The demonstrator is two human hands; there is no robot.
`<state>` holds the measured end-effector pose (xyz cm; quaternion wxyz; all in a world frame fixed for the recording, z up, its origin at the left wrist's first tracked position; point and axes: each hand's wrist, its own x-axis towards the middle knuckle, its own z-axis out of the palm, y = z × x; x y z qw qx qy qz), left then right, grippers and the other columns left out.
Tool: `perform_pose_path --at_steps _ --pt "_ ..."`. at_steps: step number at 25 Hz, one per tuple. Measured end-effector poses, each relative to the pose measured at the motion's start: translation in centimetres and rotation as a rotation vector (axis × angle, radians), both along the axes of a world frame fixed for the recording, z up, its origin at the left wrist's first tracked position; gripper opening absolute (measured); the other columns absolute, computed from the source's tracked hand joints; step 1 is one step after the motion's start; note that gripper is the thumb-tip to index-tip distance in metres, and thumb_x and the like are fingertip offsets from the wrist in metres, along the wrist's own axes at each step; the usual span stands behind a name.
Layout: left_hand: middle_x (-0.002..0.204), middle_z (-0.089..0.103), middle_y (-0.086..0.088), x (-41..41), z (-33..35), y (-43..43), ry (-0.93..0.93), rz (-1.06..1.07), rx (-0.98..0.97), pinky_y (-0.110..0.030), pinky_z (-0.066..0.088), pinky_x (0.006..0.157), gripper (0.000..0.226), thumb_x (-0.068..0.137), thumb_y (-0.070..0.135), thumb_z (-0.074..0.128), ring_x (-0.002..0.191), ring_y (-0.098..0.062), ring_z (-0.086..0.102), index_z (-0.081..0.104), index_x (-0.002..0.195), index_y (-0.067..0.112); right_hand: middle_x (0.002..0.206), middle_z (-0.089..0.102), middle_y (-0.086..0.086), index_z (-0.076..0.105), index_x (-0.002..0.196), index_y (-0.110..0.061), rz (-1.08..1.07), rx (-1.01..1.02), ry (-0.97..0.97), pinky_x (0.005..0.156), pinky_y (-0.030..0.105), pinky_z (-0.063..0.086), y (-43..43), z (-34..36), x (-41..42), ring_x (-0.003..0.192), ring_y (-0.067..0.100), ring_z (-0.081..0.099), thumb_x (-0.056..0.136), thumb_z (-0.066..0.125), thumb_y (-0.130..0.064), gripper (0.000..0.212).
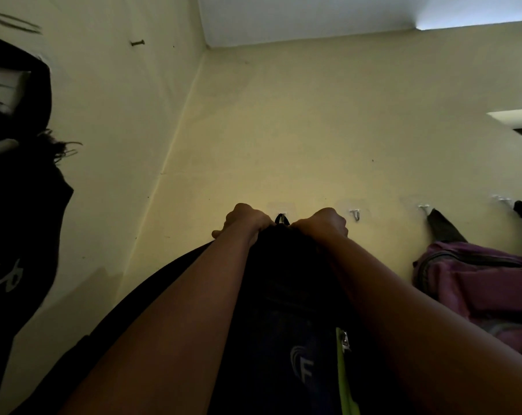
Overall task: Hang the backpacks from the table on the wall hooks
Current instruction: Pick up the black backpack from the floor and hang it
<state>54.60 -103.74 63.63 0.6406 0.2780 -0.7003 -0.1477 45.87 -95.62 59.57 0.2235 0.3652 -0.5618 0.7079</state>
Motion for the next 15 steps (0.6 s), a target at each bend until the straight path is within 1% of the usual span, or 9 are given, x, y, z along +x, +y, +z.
perform_pose_path --at_steps 2,4,6,7,9,11,12,13,15 --pt "0.103 0.063 -0.01 0.1 -0.3 -0.1 0.001 -0.013 0.025 -0.034 0.044 0.097 0.048 0.059 0.037 0.081 0.103 -0.028 0.061 0.042 0.067 0.011 0.103 0.061 0.012 0.047 0.069 -0.006 0.006 0.01 0.002 0.074 0.028 0.041 0.0 -0.3 -0.1 0.094 0.027 0.059 0.075 0.071 -0.021 0.029" --pt "0.105 0.064 -0.011 0.1 -0.7 -0.2 0.006 -0.051 0.024 -0.028 0.047 0.08 0.046 0.059 0.033 0.083 0.101 -0.027 0.063 0.047 0.071 0.008 0.093 0.057 0.01 0.045 0.065 -0.008 0.029 0.012 0.008 0.074 0.028 0.042 0.0 -0.6 -0.2 0.084 0.025 0.053 0.074 0.073 -0.022 0.032" --pt "0.107 0.064 -0.014 0.4 -1.3 0.1 0.007 -0.095 0.037 -0.029 0.049 0.077 0.052 0.057 0.031 0.086 0.101 -0.027 0.064 0.054 0.087 0.003 0.086 0.052 0.008 0.045 0.065 -0.01 0.055 0.025 0.013 0.073 0.028 0.043 -0.1 -1.1 -0.3 0.083 0.025 0.054 0.071 0.074 -0.023 0.033" --pt "0.105 0.064 -0.014 0.6 -1.8 0.3 -0.005 -0.104 0.047 -0.03 0.05 0.078 0.058 0.054 0.032 0.087 0.1 -0.027 0.063 0.056 0.093 0.002 0.085 0.053 0.008 0.047 0.066 -0.01 0.067 0.031 0.023 0.072 0.028 0.043 -0.2 -1.4 -0.4 0.085 0.025 0.056 0.07 0.074 -0.023 0.031" --pt "0.097 0.064 -0.01 0.9 -2.6 0.7 -0.018 -0.072 0.032 -0.032 0.049 0.09 0.063 0.044 0.039 0.087 0.098 -0.024 0.061 0.06 0.09 0.005 0.088 0.061 0.008 0.059 0.072 -0.007 0.099 0.026 0.076 0.071 0.028 0.046 -0.4 -1.7 -0.5 0.086 0.025 0.061 0.069 0.073 -0.025 0.023" --pt "0.096 0.07 -0.007 1.2 -3.0 0.4 -0.033 -0.052 -0.029 -0.043 0.043 0.101 0.044 0.042 0.046 0.081 0.103 -0.026 0.061 0.072 0.076 0.02 0.098 0.069 0.011 0.071 0.088 -0.009 0.118 0.012 0.128 0.075 0.029 0.049 -0.2 -2.2 -0.6 0.093 0.026 0.064 0.074 0.068 -0.026 0.023" --pt "0.098 0.072 -0.007 1.4 -3.6 0.8 -0.043 -0.047 -0.07 -0.045 0.04 0.102 0.03 0.05 0.048 0.08 0.106 -0.027 0.061 0.073 0.068 0.025 0.101 0.071 0.011 0.073 0.093 -0.011 0.124 0.003 0.166 0.076 0.027 0.048 0.1 -2.6 -0.7 0.096 0.026 0.064 0.078 0.065 -0.025 0.022" --pt "0.102 0.072 -0.005 1.5 -4.1 1.2 -0.058 -0.027 -0.112 -0.046 0.037 0.105 0.023 0.062 0.05 0.076 0.109 -0.027 0.059 0.074 0.07 0.028 0.104 0.072 0.01 0.073 0.096 -0.013 0.127 -0.009 0.213 0.077 0.026 0.046 0.3 -3.0 -0.9 0.098 0.025 0.064 0.082 0.063 -0.023 0.021" --pt "0.112 0.069 -0.004 2.0 -4.9 2.1 -0.085 0.036 -0.167 -0.043 0.032 0.107 0.033 0.081 0.052 0.06 0.115 -0.027 0.056 0.075 0.092 0.025 0.109 0.072 0.008 0.072 0.102 -0.014 0.133 -0.04 0.296 0.084 0.027 0.045 1.0 -3.9 -0.9 0.103 0.024 0.063 0.086 0.058 -0.025 0.023"
